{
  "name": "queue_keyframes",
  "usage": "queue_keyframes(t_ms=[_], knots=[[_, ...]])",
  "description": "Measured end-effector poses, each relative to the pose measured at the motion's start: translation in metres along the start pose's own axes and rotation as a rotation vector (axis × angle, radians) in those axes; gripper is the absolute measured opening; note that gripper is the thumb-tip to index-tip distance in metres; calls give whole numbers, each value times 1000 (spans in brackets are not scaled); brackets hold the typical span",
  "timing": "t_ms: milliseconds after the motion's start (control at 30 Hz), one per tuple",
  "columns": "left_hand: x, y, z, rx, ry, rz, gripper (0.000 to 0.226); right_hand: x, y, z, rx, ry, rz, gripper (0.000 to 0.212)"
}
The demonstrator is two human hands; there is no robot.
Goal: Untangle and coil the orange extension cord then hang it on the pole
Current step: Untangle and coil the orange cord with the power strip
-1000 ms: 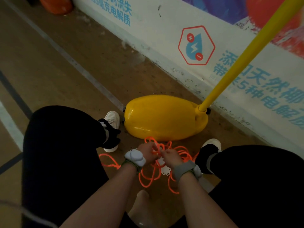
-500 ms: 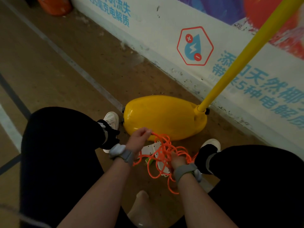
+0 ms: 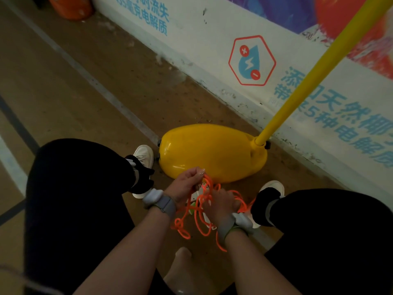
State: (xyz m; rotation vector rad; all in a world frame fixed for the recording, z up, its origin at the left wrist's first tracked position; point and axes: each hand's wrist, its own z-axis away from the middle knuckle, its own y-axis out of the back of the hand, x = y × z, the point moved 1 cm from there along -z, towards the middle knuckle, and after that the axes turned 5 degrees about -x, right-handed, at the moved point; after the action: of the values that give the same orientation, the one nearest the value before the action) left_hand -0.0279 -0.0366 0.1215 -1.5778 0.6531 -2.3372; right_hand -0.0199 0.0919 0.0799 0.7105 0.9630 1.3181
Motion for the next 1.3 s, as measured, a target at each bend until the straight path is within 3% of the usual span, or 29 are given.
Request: queue_keyframes(t_ms=[100, 233, 367, 433, 500, 567, 733, 800, 967, 1100, 1300], knots=[[-3, 4, -3, 154, -8, 20, 26, 6, -1, -6, -72, -34, -138, 33], [-9, 21, -12, 498, -22, -488, 24, 8, 8, -7, -11, -93, -504, 29], [-13, 29, -7, 721, -63, -804, 17, 4, 26, -8, 70, -143, -693, 31], [-19, 18, -6, 583, -60, -844, 18, 4, 29, -9, 84, -173, -789, 37], [-29, 7, -5, 370, -1, -991, 21, 4, 29, -10, 87, -206, -936, 37], [-39, 6, -5, 272, -11, -1157, 21, 4, 27, -11, 84, -231, -1077, 38], [-38, 12, -5, 244, -32, -1276, 18, 0, 28, -10, 24, -267, -1318, 36], [-36, 13, -5, 245, -12, -1226, 18, -1, 35, -8, 19, -275, -1407, 34], [-30, 13, 2, 368, 23, -988, 25, -6, 41, -8, 2, -241, -1373, 30], [-30, 10, -2, 406, 98, -1147, 33, -8, 40, -7, 20, -274, -1382, 33], [-30, 8, -8, 301, 222, -1306, 38, -10, 37, -3, 88, -319, -1397, 36]])
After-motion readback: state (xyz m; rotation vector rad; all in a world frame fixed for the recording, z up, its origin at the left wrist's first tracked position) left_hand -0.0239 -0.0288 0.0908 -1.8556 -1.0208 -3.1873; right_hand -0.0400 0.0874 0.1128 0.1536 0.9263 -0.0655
